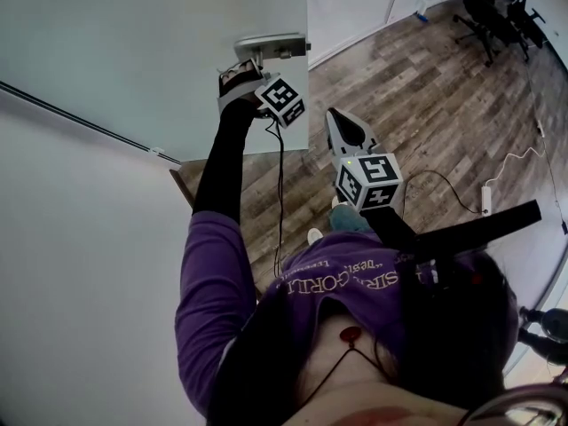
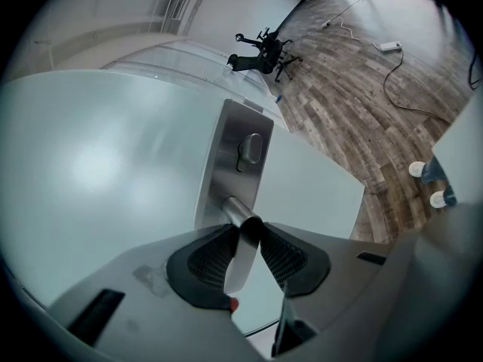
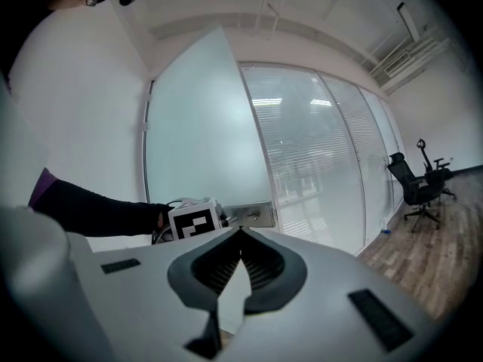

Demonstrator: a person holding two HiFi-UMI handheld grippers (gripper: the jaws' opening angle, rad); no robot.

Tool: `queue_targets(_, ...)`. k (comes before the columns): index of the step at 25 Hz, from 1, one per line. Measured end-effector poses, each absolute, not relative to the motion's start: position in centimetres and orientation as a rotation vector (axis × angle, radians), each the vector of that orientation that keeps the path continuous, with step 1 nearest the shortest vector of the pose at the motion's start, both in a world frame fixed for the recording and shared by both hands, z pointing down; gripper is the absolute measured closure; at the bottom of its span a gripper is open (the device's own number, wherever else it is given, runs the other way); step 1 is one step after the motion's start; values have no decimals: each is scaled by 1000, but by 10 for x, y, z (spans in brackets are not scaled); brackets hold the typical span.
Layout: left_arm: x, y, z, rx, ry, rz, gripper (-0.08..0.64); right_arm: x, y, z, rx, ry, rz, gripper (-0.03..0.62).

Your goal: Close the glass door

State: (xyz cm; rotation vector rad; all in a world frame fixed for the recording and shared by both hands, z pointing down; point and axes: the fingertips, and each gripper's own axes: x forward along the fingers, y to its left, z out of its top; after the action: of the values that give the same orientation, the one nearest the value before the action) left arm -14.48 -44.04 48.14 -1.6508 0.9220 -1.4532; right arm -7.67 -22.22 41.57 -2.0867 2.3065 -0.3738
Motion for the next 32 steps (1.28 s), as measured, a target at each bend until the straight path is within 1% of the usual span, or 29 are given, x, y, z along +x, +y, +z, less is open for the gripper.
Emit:
queue_targets(13, -126, -478, 483, -1658, 970, -1479, 440, -19, -282, 403, -2018, 2359, -341, 606)
queue_targets(32, -106, -542, 484, -1655, 1046, -1508, 439, 29, -334, 418, -1951, 2422, -382, 606)
